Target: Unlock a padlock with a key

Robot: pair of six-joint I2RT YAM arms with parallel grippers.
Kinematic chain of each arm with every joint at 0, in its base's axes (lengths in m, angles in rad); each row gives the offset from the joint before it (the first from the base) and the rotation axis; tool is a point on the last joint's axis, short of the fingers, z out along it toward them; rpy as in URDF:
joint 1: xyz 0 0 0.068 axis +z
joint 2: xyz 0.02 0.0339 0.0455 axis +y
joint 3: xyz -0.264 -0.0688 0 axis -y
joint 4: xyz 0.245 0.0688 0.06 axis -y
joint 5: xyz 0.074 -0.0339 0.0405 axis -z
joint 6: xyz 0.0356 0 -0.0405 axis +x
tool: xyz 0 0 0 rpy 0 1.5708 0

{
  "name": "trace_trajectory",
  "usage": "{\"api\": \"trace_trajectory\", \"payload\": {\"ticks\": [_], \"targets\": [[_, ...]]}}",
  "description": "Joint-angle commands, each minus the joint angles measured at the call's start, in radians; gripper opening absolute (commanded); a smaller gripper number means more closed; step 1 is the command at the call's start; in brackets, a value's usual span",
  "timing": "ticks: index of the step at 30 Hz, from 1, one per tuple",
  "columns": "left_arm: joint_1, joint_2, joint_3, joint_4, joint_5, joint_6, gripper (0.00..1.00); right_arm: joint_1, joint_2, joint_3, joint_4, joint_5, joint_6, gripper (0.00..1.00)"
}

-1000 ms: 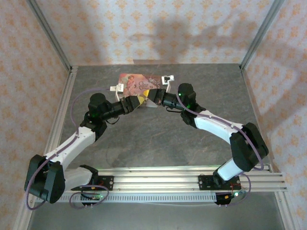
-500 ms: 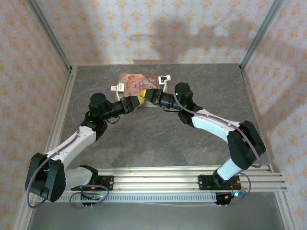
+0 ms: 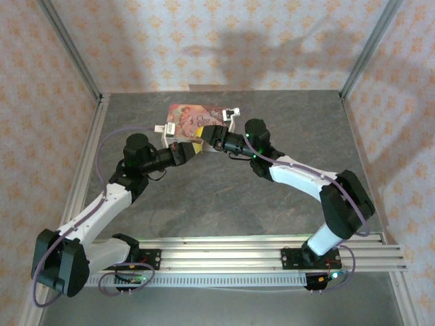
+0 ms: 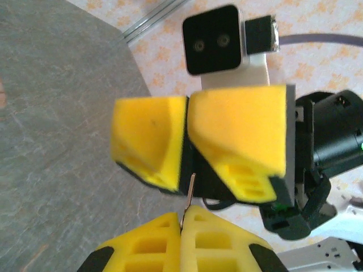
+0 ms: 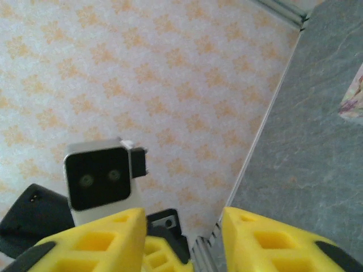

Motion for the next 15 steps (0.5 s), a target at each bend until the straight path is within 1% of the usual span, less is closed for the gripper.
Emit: {"api": "trace_trajectory", "payload": {"ticks": [1,3,5,9,13,15], "targets": [[0.001,-0.062,0.039,-0.176,-0.016,0.178,0.00,-0.009,-0.062,0.045,-0.104,0.025,-0.024,0.49],[0.002,-0.083,0.039,-0.206,-0.005,0.212,0.00,-0.013,-0.077,0.057,-0.151,-0.004,-0.031,0.51],[0.004,-0.092,0.043,-0.230,0.004,0.228,0.00,-0.015,-0.085,0.065,-0.181,-0.049,-0.030,0.50],[0.008,-0.098,0.035,-0.212,0.014,0.216,0.00,-0.007,-0.095,0.052,-0.151,-0.127,-0.009,0.45],[0.011,-0.082,0.026,-0.153,0.037,0.172,0.00,0.016,-0.116,0.025,-0.143,-0.133,-0.042,0.35],[0.012,-0.079,0.026,-0.134,0.045,0.157,0.00,0.025,-0.116,0.021,-0.147,-0.131,-0.049,0.33]]}}
